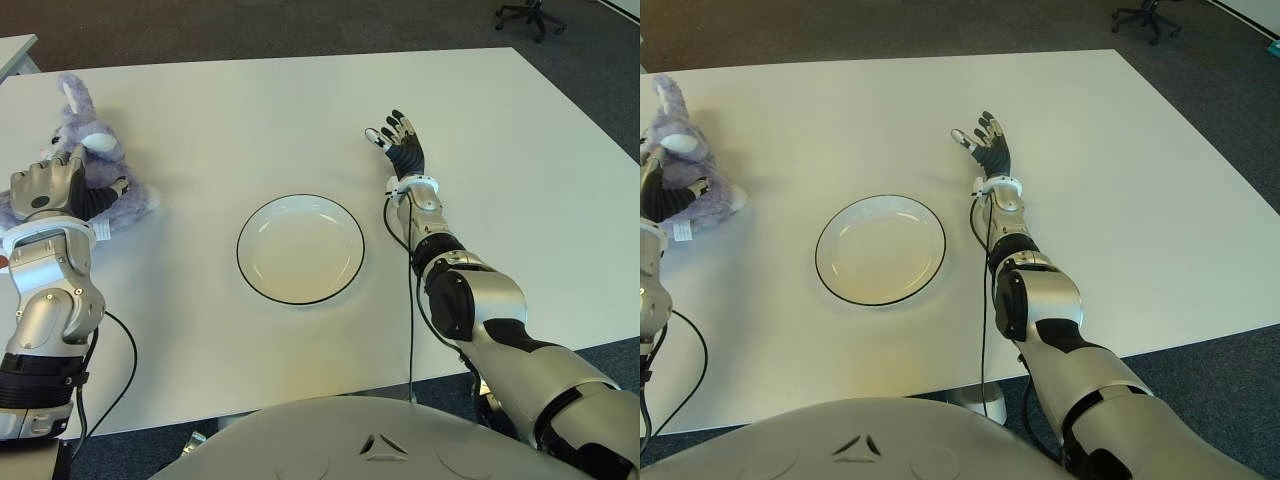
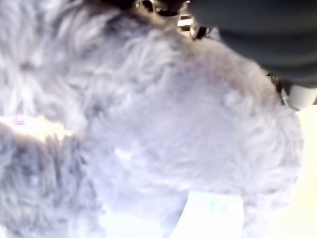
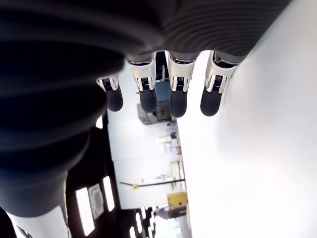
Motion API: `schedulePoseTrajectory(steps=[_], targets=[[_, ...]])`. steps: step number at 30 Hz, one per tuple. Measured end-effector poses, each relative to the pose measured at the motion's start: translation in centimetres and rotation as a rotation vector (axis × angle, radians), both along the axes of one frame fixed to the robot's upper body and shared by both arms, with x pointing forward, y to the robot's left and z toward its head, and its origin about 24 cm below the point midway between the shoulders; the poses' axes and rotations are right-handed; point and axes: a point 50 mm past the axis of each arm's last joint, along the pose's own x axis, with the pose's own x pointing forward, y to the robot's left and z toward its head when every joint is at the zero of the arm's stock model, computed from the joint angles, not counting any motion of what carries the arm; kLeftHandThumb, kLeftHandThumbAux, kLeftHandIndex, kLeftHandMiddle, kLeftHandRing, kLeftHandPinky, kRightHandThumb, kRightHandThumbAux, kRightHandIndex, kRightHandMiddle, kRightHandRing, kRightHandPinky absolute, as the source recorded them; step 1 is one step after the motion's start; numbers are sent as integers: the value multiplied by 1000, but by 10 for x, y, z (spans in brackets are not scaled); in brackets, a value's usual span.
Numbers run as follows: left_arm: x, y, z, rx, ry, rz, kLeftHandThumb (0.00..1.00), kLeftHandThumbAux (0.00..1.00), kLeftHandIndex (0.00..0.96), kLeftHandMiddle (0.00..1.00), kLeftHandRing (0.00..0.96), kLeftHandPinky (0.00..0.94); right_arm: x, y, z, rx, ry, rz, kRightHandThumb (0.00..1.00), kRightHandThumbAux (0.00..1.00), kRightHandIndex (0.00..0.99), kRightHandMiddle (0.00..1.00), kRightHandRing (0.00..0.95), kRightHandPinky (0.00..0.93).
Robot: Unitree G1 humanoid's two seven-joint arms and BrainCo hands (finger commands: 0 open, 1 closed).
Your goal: Put the doll into the plate.
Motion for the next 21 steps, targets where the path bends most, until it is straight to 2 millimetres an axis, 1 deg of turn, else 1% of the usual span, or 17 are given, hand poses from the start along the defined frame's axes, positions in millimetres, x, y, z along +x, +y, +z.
schedulePoseTrajectory(steps=[6, 7, 8, 9, 12, 13, 15, 16, 17, 21], targets=[[3, 2, -2, -4, -6, -10, 452, 227, 48, 263, 294, 299, 0, -1, 0, 3, 1, -2, 92, 752, 48, 75, 76, 106], [4, 2, -2, -6, -7, -12, 486, 238, 50, 261, 292, 309, 0, -1, 0, 4, 2, -3, 98, 756, 48, 76, 77, 109], [5, 2, -2, -6, -8, -14, 492, 239, 51, 261, 292, 310, 0, -1, 0, 5, 2, -3, 100, 756, 48, 77, 77, 109], [5, 3, -2, -7, -9, -16, 519, 252, 57, 261, 296, 326, 0, -1, 0, 6, 2, -4, 104, 759, 48, 77, 77, 108], [7, 4, -4, -17, -14, -21, 538, 262, 61, 252, 290, 324, 0, -2, 0, 9, 3, -6, 109, 760, 48, 77, 77, 107], [7, 4, -4, -21, -15, -22, 549, 272, 67, 220, 240, 264, 0, -2, 0, 10, 3, -6, 111, 763, 47, 74, 75, 102], [8, 5, -5, -32, -16, -21, 553, 278, 74, 201, 214, 233, 0, -2, 0, 11, 3, -7, 114, 764, 47, 74, 74, 102], [9, 5, -5, -36, -16, -22, 554, 279, 76, 198, 209, 228, 0, -2, 0, 11, 3, -7, 116, 764, 47, 74, 74, 102], [9, 6, -5, -40, -16, -21, 567, 289, 108, 187, 195, 218, 0, -2, 0, 12, 3, -8, 119, 765, 47, 75, 76, 106], [11, 7, -5, -54, -18, -18, 581, 298, 128, 185, 190, 217, 0, -2, 0, 14, 3, -10, 123, 764, 48, 77, 78, 109]])
